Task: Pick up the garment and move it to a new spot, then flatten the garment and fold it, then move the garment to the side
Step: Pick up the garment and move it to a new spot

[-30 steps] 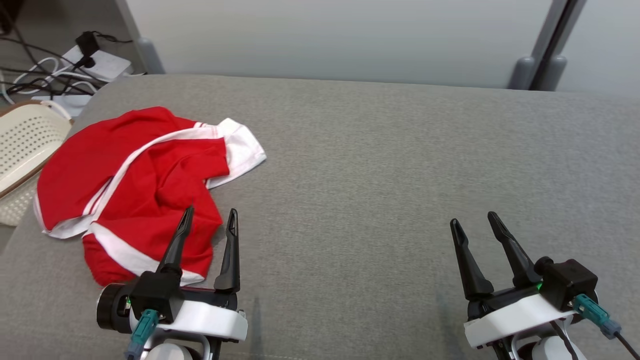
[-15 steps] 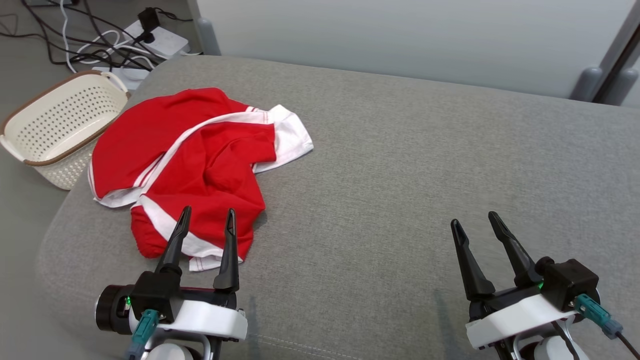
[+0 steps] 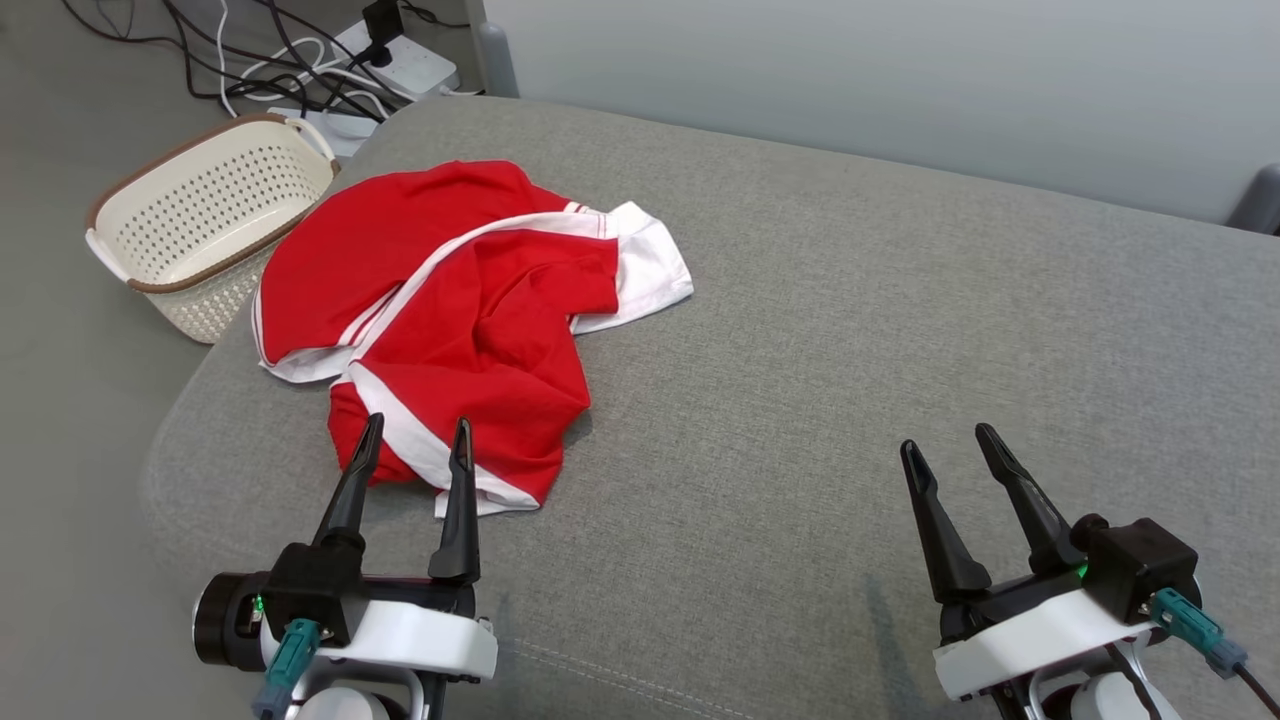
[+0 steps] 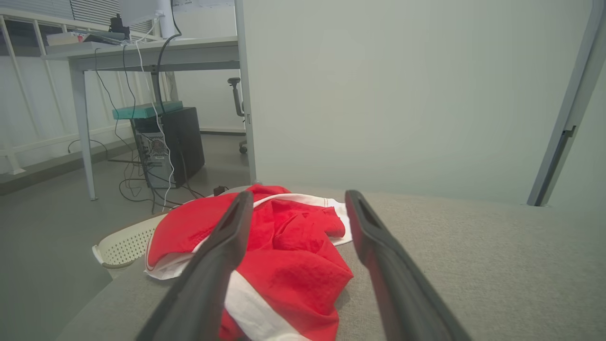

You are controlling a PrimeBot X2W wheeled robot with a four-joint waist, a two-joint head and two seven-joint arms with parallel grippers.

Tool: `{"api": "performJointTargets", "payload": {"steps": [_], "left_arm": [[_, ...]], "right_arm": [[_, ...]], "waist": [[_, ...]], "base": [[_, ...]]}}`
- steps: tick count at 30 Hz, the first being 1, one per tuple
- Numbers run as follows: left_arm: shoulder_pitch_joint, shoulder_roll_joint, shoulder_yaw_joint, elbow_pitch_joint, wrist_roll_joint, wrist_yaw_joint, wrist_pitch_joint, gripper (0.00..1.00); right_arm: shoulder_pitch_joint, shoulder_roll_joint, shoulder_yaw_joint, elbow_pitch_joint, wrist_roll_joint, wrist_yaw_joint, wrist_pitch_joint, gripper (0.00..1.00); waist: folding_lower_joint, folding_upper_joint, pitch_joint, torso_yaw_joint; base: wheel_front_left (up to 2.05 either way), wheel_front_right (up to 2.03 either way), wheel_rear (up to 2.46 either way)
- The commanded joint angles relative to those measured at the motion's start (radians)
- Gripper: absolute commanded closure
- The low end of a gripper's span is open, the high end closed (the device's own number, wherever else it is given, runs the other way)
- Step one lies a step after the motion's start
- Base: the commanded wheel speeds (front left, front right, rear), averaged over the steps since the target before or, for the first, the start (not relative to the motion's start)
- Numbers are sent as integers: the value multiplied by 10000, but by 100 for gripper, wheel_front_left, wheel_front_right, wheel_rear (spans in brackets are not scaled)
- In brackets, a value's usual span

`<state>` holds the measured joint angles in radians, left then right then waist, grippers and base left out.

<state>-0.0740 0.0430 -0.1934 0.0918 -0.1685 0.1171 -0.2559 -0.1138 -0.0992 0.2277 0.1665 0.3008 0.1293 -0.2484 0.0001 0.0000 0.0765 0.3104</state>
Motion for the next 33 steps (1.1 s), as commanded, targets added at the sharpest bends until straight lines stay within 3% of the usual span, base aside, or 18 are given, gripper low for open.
{"api": "performJointTargets", "payload": {"steps": [1,16,33], "left_arm": [[-420,72,316,-283,-32,157,-59,0],[-788,72,444,94,-227,322,-59,0],[-3945,72,946,5273,-367,531,-59,0]], "right_arm": [[-313,-113,224,-310,46,14,-134,0],[-703,-310,562,-292,114,14,-134,0],[-1838,-372,921,-422,504,14,-134,0]], "waist": [[-1,0,50,101],[-1,0,522,13],[-1,0,2124,-1186]], "base": [[0,0,0],[0,0,0],[0,0,0]]}}
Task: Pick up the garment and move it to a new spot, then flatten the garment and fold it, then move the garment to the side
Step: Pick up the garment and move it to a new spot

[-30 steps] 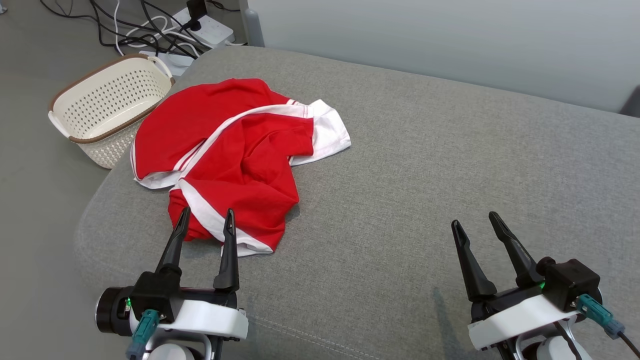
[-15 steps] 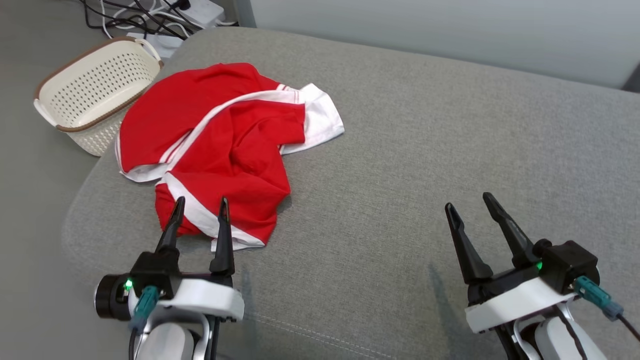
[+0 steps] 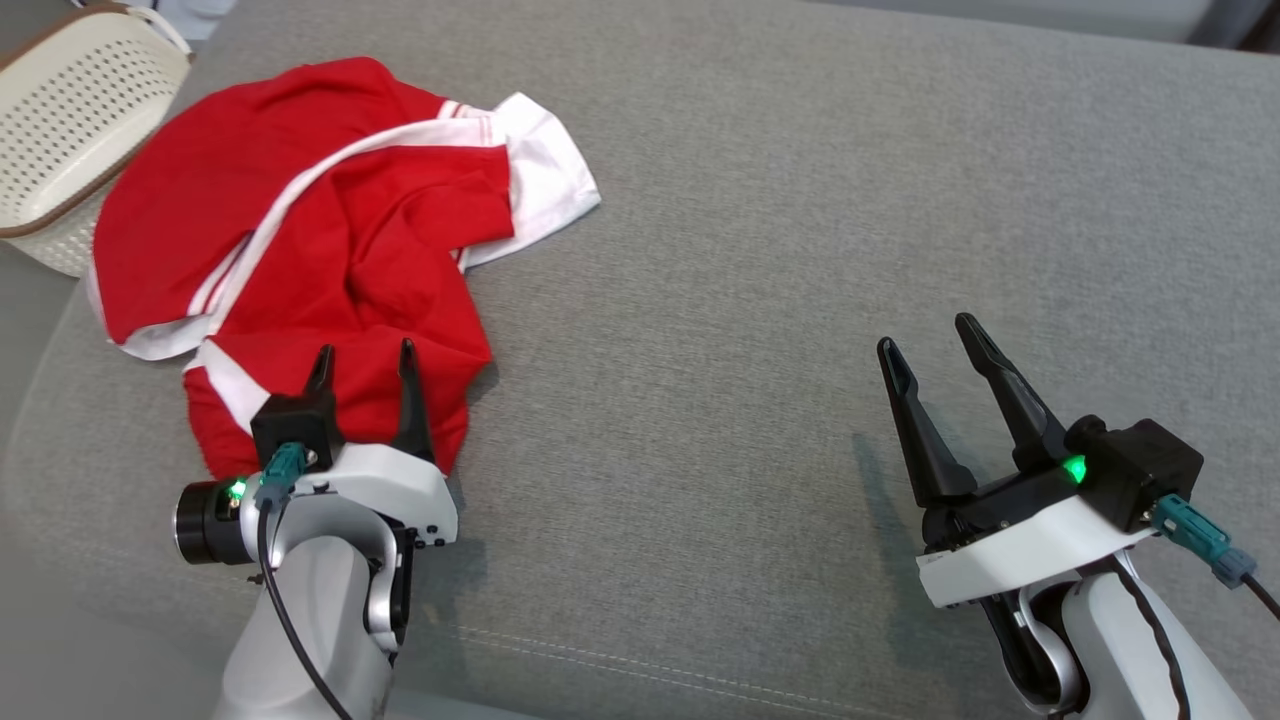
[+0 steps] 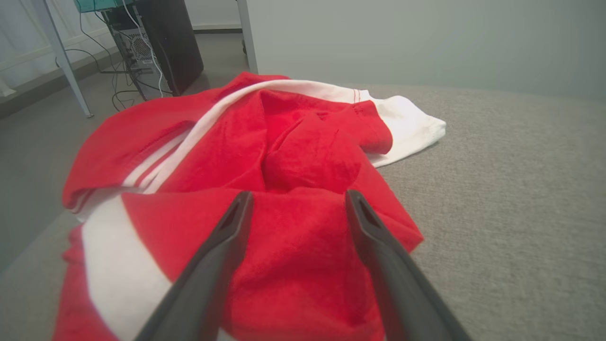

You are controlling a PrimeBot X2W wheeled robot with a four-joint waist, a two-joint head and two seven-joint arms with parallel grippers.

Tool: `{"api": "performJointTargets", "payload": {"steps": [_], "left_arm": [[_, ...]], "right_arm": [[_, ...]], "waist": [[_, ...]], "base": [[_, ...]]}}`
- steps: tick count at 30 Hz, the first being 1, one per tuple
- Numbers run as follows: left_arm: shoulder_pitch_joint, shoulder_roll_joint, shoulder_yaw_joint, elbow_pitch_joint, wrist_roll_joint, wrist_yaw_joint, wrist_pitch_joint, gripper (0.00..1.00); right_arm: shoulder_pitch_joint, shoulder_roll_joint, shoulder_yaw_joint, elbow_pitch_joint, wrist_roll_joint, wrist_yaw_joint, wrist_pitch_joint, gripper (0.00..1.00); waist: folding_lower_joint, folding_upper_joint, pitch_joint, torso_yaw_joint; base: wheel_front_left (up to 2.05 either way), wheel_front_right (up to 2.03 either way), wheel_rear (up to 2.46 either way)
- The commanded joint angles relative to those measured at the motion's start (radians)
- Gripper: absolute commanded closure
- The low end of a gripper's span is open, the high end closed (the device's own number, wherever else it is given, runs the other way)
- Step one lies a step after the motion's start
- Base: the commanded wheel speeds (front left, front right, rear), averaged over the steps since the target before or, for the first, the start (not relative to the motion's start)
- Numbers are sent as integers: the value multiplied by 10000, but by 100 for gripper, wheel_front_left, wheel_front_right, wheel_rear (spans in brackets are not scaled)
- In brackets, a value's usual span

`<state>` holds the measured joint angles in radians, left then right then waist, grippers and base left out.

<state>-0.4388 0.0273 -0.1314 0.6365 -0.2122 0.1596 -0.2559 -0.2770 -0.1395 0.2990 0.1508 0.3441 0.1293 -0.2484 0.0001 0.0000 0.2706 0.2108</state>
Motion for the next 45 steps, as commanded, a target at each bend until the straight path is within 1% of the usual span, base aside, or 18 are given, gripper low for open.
{"api": "performJointTargets", "payload": {"steps": [1,2,7,10,13,14,15,16,19,23,29,30,36,41,45], "left_arm": [[-460,229,382,91,81,100,-59,0],[-752,234,488,663,100,109,-59,0],[-1275,288,733,2208,55,281,-59,0],[-1489,286,840,2761,-31,283,-59,0],[-1552,277,886,2988,-140,176,-59,0],[-1569,272,894,3071,-189,120,-59,27],[-1574,267,904,3156,-236,66,-59,76],[-1567,264,914,3214,-255,48,-59,100],[-1484,260,934,3151,-226,8,-59,100],[-1199,257,1017,2453,-92,-38,-59,100],[-486,247,1185,431,165,-260,-59,100],[-374,244,1116,98,242,-370,-59,100],[-151,234,709,-1401,530,-582,-59,100],[-386,232,193,-2252,392,-696,-59,100],[-632,231,-318,-2597,177,-776,-59,100]], "right_arm": [[-245,26,225,-267,92,14,-134,0],[-323,18,253,-277,129,14,-134,0],[-446,25,274,-263,200,14,-134,0],[-450,46,231,-270,208,14,-134,0],[-450,55,170,-345,140,14,-134,0],[-437,85,118,-436,98,14,-134,0],[-413,116,88,-501,86,14,-134,0],[-391,134,82,-544,66,14,-134,0],[-339,193,49,-661,23,14,-134,0],[-223,267,-76,-805,-15,14,-134,0],[84,332,-171,-765,-4,14,-134,0],[149,337,-175,-758,-4,14,-134,0],[522,350,-271,-809,-46,14,-134,0],[714,382,-321,-845,-65,14,-134,0],[856,414,-324,-850,-66,14,-134,0]], "waist": [[-1,0,242,-261],[-1,0,331,-406],[-1,0,368,-776],[-1,0,344,-923],[-1,0,311,-983],[-1,0,289,-1008],[-1,0,260,-1033],[-1,0,218,-1062],[-1,0,64,-1149],[-1,0,-183,-1244],[-1,0,-734,-1437],[-1,0,-830,-1473],[-1,0,-1367,-1771],[-1,0,-1695,-2229],[-1,0,-1882,-2692]], "base": [[0,0,0],[0,0,0],[0,0,0],[0,0,0],[0,0,0],[0,0,0],[0,0,0],[0,0,0],[0,0,0],[0,0,0],[0,0,0],[0,0,0],[0,0,0],[0,0,0],[0,0,0]]}}
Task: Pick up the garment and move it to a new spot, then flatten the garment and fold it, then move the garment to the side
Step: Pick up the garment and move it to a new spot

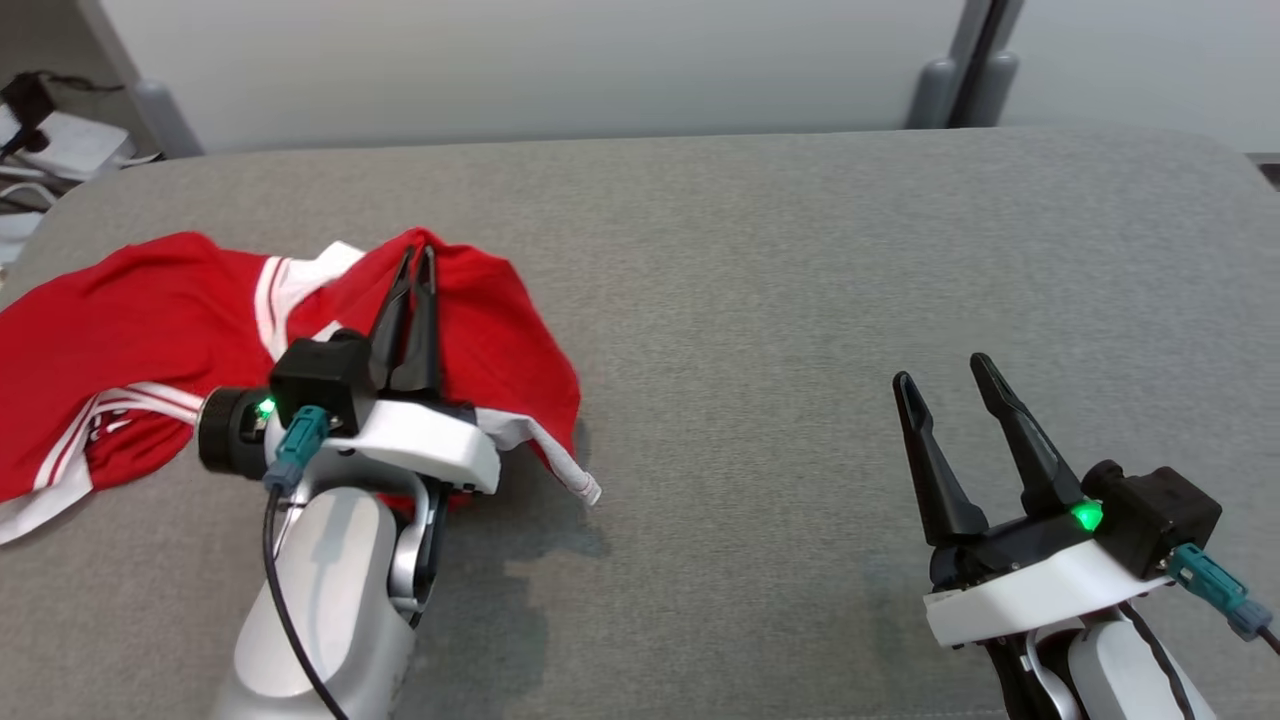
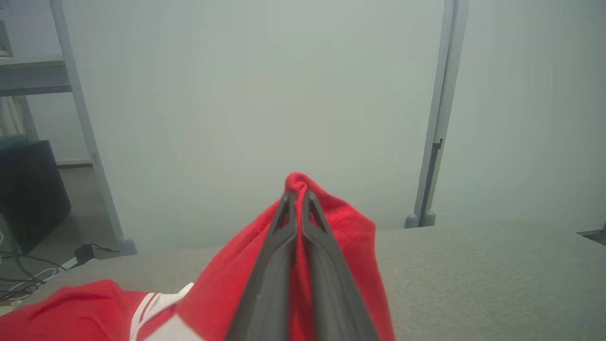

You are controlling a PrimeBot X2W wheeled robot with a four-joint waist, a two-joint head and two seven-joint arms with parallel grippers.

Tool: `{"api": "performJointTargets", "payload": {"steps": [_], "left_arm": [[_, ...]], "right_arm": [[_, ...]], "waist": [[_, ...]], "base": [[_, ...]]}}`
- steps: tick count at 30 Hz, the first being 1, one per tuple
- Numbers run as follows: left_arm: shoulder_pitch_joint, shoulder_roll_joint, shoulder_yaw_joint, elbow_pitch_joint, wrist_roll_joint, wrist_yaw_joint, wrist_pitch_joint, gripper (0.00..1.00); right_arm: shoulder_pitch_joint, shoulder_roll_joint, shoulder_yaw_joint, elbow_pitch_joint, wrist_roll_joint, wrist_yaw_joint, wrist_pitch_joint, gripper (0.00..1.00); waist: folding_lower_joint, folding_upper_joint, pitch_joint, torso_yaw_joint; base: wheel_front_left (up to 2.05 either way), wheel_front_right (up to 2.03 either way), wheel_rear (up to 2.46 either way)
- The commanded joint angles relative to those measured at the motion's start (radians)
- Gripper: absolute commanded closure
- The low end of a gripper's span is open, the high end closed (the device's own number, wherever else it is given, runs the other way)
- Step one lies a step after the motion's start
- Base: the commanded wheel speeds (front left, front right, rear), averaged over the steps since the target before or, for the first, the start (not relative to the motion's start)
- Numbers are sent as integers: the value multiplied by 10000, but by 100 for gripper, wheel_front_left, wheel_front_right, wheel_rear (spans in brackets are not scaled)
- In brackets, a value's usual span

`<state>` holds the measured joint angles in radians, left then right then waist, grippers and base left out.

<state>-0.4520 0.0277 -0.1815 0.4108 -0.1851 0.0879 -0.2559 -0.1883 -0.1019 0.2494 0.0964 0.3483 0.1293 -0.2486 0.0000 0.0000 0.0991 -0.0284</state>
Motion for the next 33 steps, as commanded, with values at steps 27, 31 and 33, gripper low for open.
{"api": "performJointTargets", "payload": {"steps": [27,31,33], "left_arm": [[-1953,226,-4714,1828,-3359,482,-59,100],[-1969,226,-5587,2003,-3836,418,-59,52],[-1950,226,-5740,1910,-4093,525,-59,0]], "right_arm": [[-173,358,372,-319,-27,14,-132,0],[-196,404,316,-296,-32,14,-132,0],[-202,420,315,-262,-33,14,-132,0]], "waist": [[0,0,400,-3327],[0,0,576,-3326],[0,0,632,-3289]], "base": [[0,0,0],[0,0,0],[0,0,0]]}}
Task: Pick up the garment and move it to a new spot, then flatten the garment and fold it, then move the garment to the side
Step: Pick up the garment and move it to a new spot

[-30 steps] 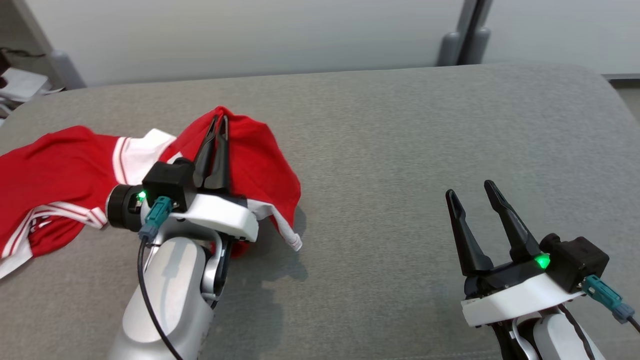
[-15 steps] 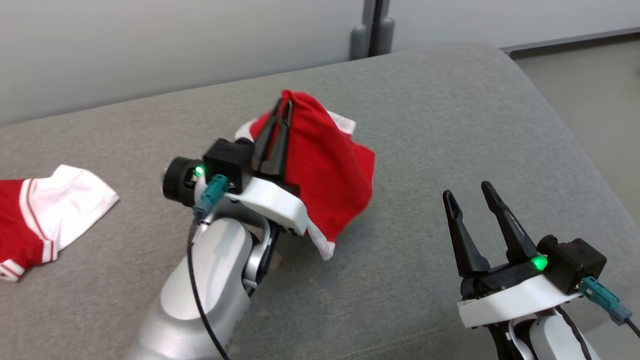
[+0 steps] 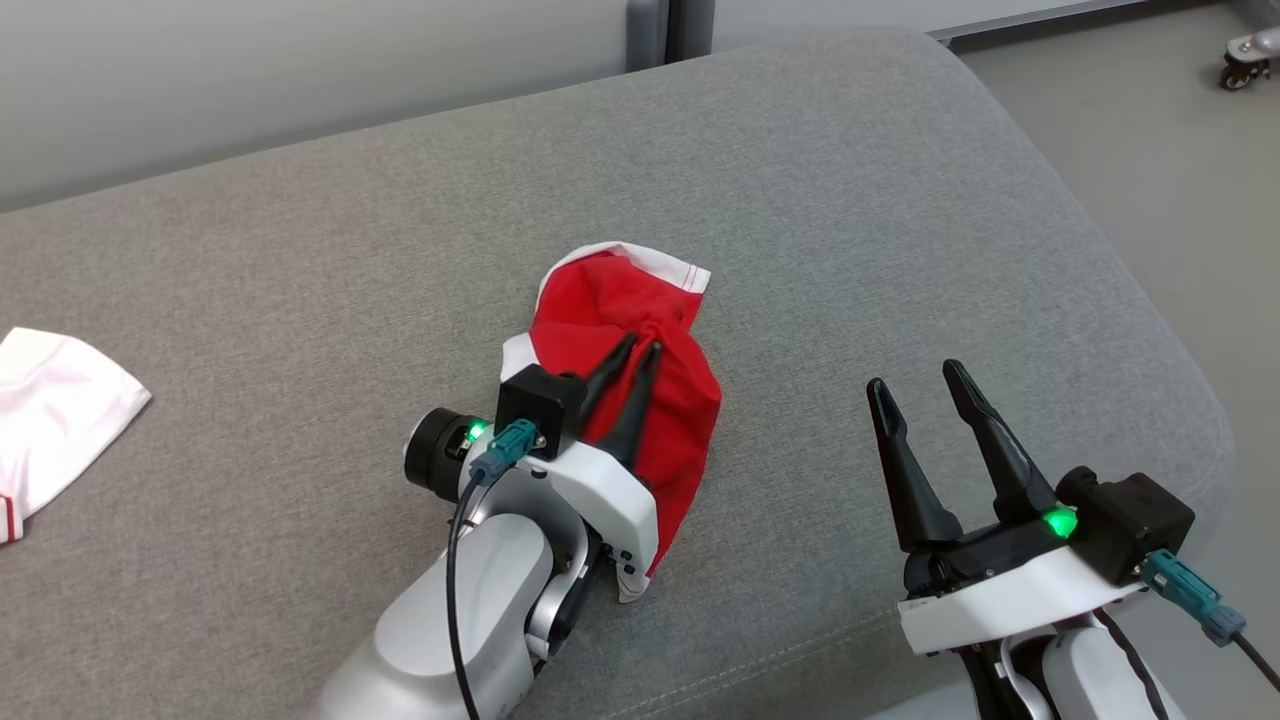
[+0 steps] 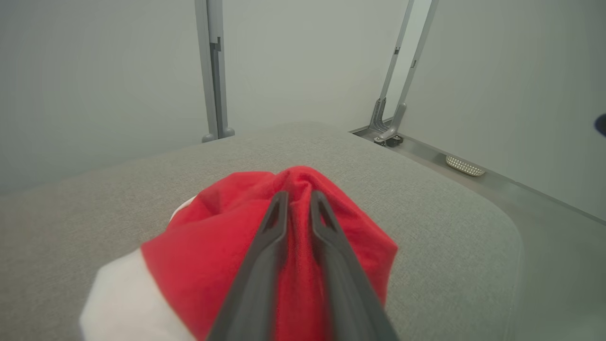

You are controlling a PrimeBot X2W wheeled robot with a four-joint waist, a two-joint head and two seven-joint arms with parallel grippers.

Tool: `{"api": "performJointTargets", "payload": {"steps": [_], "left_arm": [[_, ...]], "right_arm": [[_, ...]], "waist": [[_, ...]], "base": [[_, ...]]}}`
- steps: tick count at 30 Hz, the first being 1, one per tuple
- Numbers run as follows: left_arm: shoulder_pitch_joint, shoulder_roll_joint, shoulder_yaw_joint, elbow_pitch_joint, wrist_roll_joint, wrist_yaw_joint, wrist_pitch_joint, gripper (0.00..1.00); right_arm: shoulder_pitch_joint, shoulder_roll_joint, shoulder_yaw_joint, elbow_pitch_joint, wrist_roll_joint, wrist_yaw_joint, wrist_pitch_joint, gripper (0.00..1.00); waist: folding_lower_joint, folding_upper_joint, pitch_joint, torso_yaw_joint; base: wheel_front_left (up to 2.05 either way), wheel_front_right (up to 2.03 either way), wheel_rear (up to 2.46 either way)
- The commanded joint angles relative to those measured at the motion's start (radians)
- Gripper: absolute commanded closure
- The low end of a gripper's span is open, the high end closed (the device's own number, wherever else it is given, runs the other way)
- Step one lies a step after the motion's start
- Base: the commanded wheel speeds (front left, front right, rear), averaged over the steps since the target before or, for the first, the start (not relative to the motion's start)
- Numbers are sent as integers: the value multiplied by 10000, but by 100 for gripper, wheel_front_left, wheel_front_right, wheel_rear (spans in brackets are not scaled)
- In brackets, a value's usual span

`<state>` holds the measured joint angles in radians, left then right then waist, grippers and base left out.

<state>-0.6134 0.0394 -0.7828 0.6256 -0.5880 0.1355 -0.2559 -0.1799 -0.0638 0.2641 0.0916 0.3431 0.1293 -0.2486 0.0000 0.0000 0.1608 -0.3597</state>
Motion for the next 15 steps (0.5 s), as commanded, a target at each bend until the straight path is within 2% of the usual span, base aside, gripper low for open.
{"api": "performJointTargets", "payload": {"steps": [1,7,14,15], "left_arm": [[-312,109,235,-322,-222,72,-59,0],[-279,109,791,-1985,-168,426,-59,0],[722,108,2144,-3925,1016,782,-59,0],[1183,108,2654,-4318,1197,845,-59,0]], "right_arm": [[-292,46,172,-197,23,14,-132,0],[-264,77,206,-154,44,14,-132,0],[-127,90,342,-146,68,14,-132,0],[-63,69,377,-118,54,14,-132,0]], "waist": [[0,0,36,51],[0,0,2,510],[0,0,-383,1269],[0,0,-530,1510]], "base": [[0,0,0],[0,0,0],[0,0,0],[0,0,0]]}}
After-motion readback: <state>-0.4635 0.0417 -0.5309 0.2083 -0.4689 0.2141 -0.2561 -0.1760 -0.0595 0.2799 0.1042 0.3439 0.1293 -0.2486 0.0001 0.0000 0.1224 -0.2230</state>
